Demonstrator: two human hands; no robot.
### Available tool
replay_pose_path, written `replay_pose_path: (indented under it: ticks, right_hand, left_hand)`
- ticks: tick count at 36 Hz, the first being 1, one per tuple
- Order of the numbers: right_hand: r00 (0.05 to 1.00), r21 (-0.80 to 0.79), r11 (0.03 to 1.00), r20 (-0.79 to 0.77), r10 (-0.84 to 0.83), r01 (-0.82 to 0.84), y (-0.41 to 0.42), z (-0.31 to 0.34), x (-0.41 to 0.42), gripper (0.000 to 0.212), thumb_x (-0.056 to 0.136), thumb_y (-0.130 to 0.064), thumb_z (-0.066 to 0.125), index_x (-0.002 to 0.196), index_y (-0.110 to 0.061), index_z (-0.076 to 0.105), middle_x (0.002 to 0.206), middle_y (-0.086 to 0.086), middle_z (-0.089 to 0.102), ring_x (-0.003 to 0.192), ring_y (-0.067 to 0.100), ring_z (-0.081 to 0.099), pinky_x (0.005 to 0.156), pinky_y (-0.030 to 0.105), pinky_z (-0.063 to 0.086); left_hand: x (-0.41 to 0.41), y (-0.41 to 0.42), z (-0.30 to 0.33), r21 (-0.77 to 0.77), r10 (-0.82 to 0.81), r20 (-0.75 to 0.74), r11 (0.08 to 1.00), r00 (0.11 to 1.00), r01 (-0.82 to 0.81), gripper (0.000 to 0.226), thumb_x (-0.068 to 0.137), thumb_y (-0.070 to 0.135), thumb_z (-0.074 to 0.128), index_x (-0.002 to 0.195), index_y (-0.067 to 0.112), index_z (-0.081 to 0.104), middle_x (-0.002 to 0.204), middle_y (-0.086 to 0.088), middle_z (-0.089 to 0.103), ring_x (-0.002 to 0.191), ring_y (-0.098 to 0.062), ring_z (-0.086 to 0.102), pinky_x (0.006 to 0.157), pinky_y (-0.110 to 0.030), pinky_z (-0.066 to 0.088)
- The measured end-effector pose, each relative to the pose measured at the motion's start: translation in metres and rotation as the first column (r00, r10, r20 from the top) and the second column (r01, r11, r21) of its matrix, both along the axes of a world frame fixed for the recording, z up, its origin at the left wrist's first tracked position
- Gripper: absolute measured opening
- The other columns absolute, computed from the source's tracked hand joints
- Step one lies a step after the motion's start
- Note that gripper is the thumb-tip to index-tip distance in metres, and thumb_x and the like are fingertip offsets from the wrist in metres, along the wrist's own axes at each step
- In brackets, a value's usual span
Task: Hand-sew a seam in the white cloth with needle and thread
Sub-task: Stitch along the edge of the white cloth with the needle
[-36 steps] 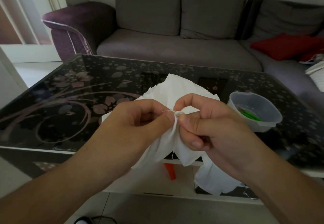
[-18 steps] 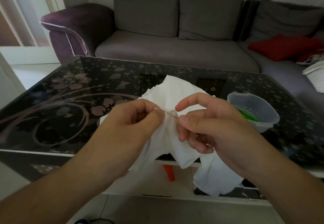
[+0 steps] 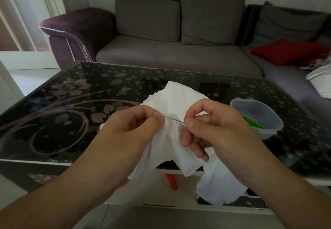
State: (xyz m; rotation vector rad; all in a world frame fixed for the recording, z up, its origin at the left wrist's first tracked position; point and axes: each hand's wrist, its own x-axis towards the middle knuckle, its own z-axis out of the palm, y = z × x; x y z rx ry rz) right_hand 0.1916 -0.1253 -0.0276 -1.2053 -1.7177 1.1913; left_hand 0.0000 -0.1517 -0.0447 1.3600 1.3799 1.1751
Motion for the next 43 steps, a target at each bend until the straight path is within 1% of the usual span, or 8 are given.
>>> replay_pose_path:
  ticks: [8, 19, 22, 26, 29, 34, 38, 43]
  right_hand:
    - [0.997, -0.006, 1.000, 0.072, 0.025, -0.025, 0.005, 0.003, 0.003, 0.008, 0.097, -0.010, 0.066, 0.090, -0.011, 0.071, 0.075, 0.007, 0.075, 0.054, 0.019, 0.058, 0.059, 0.030, 0.055]
    - [1.000, 0.122, 0.992, -0.002, -0.022, 0.022, 0.006, 0.001, 0.004, 0.017, 0.091, -0.002, 0.070, 0.076, -0.010, 0.071, 0.068, 0.008, 0.073, 0.053, 0.022, 0.058, 0.054, 0.033, 0.050]
    - [0.999, 0.152, 0.987, -0.032, -0.044, 0.048, 0.002, -0.002, -0.001, 0.016, 0.089, 0.000, 0.071, 0.075, -0.008, 0.071, 0.065, 0.007, 0.072, 0.051, 0.021, 0.057, 0.055, 0.027, 0.049]
    - [0.996, 0.180, 0.981, -0.050, -0.070, 0.078, -0.004, -0.004, -0.008, 0.018, 0.088, -0.001, 0.073, 0.073, -0.010, 0.071, 0.063, 0.005, 0.071, 0.049, 0.013, 0.058, 0.051, 0.020, 0.047]
    - [0.998, 0.198, 0.978, 0.000, -0.069, 0.068, -0.007, -0.002, -0.011, 0.017, 0.087, -0.004, 0.075, 0.073, -0.013, 0.073, 0.063, 0.001, 0.073, 0.050, 0.005, 0.061, 0.053, 0.016, 0.048]
    - [0.951, 0.340, 0.940, 0.280, -0.135, 0.033, -0.004, 0.005, -0.001, 0.010, 0.087, -0.024, 0.075, 0.080, -0.031, 0.074, 0.077, -0.014, 0.074, 0.078, 0.005, 0.071, 0.075, 0.033, 0.060]
    - [0.914, 0.485, 0.865, 0.281, -0.292, 0.128, -0.002, 0.009, 0.002, 0.013, 0.085, -0.041, 0.066, 0.096, -0.041, 0.072, 0.102, -0.025, 0.069, 0.102, -0.002, 0.063, 0.088, 0.026, 0.055]
    - [0.960, 0.411, 0.912, 0.261, -0.102, -0.014, -0.004, 0.010, -0.011, 0.017, 0.090, -0.028, 0.073, 0.100, -0.041, 0.076, 0.109, -0.023, 0.071, 0.114, 0.004, 0.061, 0.098, 0.032, 0.050]
  left_hand:
    - [0.001, 0.001, 0.004, -0.008, 0.008, -0.003, 1.000, 1.000, -0.008, 0.021, 0.088, 0.048, 0.058, 0.089, 0.040, 0.077, 0.091, 0.012, 0.075, 0.086, -0.006, 0.070, 0.094, -0.048, 0.059]
    - [0.001, 0.002, 0.006, -0.019, -0.020, 0.021, 1.000, 1.000, 0.020, 0.019, 0.089, 0.044, 0.059, 0.090, 0.041, 0.078, 0.093, 0.013, 0.076, 0.088, -0.004, 0.071, 0.096, -0.045, 0.059]
    - [0.001, 0.001, 0.004, -0.035, -0.035, 0.033, 0.999, 0.999, 0.036, 0.018, 0.090, 0.042, 0.060, 0.090, 0.043, 0.078, 0.094, 0.014, 0.077, 0.089, -0.004, 0.072, 0.096, -0.044, 0.059]
    - [0.002, -0.001, 0.002, -0.058, -0.093, 0.055, 0.994, 0.994, 0.097, 0.020, 0.087, 0.044, 0.065, 0.092, 0.031, 0.080, 0.097, 0.008, 0.078, 0.096, -0.014, 0.074, 0.096, -0.049, 0.060]
    - [0.004, -0.002, -0.001, -0.076, -0.121, 0.049, 0.989, 0.991, 0.124, 0.021, 0.090, 0.043, 0.064, 0.093, 0.030, 0.080, 0.097, 0.006, 0.079, 0.095, -0.015, 0.075, 0.094, -0.048, 0.061]
    - [0.004, -0.001, -0.001, -0.061, -0.108, 0.002, 0.992, 0.994, 0.108, 0.024, 0.092, 0.045, 0.062, 0.092, 0.029, 0.079, 0.096, 0.007, 0.078, 0.094, -0.015, 0.074, 0.092, -0.048, 0.062]
    - [0.004, -0.001, 0.001, -0.038, -0.081, -0.035, 0.996, 0.996, 0.079, 0.025, 0.088, 0.051, 0.060, 0.091, 0.035, 0.078, 0.093, 0.011, 0.077, 0.091, -0.010, 0.072, 0.092, -0.045, 0.061]
    - [0.003, -0.002, 0.002, -0.034, -0.088, -0.068, 0.996, 0.994, 0.086, 0.018, 0.087, 0.049, 0.063, 0.089, 0.040, 0.079, 0.088, 0.012, 0.078, 0.086, -0.007, 0.074, 0.087, -0.044, 0.063]
